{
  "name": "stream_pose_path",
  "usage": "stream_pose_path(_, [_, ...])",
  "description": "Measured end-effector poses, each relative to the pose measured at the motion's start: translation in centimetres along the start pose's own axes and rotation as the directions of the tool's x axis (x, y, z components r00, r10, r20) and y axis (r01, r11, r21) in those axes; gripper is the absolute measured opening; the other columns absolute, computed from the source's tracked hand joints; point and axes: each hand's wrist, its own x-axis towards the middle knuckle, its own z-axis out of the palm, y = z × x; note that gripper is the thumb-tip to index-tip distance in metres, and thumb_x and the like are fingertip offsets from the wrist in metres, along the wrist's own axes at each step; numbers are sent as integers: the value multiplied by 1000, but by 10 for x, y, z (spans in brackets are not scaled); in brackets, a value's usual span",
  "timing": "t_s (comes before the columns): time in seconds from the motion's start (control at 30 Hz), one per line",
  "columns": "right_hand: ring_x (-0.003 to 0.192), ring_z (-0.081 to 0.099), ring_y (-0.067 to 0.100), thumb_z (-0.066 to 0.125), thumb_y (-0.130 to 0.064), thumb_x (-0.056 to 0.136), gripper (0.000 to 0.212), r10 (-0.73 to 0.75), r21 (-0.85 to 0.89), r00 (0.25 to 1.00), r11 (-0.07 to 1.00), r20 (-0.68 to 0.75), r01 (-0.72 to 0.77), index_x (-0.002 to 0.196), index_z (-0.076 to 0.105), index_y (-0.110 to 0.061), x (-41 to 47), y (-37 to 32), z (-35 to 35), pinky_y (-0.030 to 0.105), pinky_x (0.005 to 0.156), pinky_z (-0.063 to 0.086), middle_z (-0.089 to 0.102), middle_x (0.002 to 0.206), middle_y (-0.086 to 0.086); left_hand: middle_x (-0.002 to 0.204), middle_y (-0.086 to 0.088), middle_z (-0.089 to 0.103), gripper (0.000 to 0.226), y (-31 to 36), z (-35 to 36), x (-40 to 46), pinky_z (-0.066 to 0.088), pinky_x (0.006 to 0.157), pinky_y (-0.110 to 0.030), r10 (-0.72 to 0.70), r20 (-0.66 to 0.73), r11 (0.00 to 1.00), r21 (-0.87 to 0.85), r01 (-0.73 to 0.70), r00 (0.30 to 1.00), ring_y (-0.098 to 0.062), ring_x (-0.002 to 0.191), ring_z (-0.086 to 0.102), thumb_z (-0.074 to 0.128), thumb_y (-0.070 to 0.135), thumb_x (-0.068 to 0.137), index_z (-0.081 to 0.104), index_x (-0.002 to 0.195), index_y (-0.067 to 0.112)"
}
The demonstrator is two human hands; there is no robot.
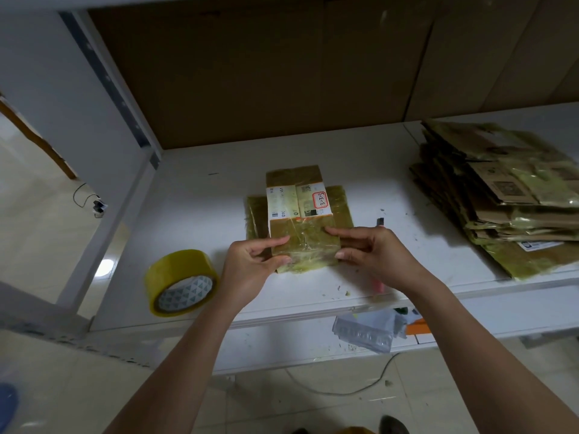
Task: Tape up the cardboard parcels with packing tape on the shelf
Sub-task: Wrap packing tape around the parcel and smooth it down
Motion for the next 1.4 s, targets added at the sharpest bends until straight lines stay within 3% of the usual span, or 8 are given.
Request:
stream_pose_path(0.1, [97,68,29,67,-2,88,45,-39,-38,999,999,-27,38,111,68,-41,3,0,0,36,94,55,75,94,11,108,-4,74,38,-1,-1,1,60,77,-27,1,3,1000,7,-1,1000,-13,97,71,79,0,75,73,101,27])
stream_pose_path(0.27, [81,72,12,65,4,87,39,-112,-34,987,993,-111,109,107,70,-29,7,6,7,32,84,59,74,84,1,106,-2,74,37,-2,-2,3,60,78,-28,-7,11,1000,12,7,1000,-12,96,72,79,1,76,73,101,28])
stream_pose_path(0.53, [90,72,23,72,-16,78,25,-39,118,999,992,2,38,100,75,-28,14,1,-4,32,81,59,76,94,3,109,-7,74,34,-6,-1,3,59,77,-26,-10,2,1000,-24,10,1000,-13,97,71,76,1,78,74,100,27])
stream_pose_path(0.73, [84,72,18,73,-25,85,19,-12,-75,1000,997,-26,10,103,74,-30,9,-6,0,42,82,59,76,89,3,108,-7,74,34,-6,7,1,58,87,-37,9,-66,1000,24,-7,998,-15,98,72,77,1,78,74,100,28])
stream_pose_path(0.9, [85,58,17,72,-45,82,34,-78,-632,986,774,-146,-33,104,61,-21,14,-34,30,26,69,36,66,96,-4,104,-6,75,27,7,4,-3,60,81,-35,-36,-42,997,67,39,998,-15,92,72,80,14,79,75,100,29])
stream_pose_path(1.07, [98,62,21,72,-33,84,24,26,-556,988,824,-151,-107,106,65,-31,22,-35,11,28,75,43,66,97,-7,86,3,75,19,27,-6,2,58,65,-24,-10,-148,957,285,52,989,-10,68,71,71,24,89,77,103,12])
stream_pose_path(1.2, [102,61,22,64,-29,91,25,-71,-662,960,738,-271,-132,115,66,-37,18,-41,6,33,76,51,69,105,-7,98,-3,60,29,33,-18,25,46,78,-27,256,-203,795,601,-86,945,-14,85,59,68,29,90,71,117,20])
stream_pose_path(1.4, [83,60,28,58,-48,92,35,-90,-605,907,772,-411,-197,101,52,-15,-2,-48,32,39,74,47,55,96,2,156,-7,33,59,46,-18,82,30,112,-32,60,-139,841,540,25,988,-25,143,33,52,31,100,28,153,20])
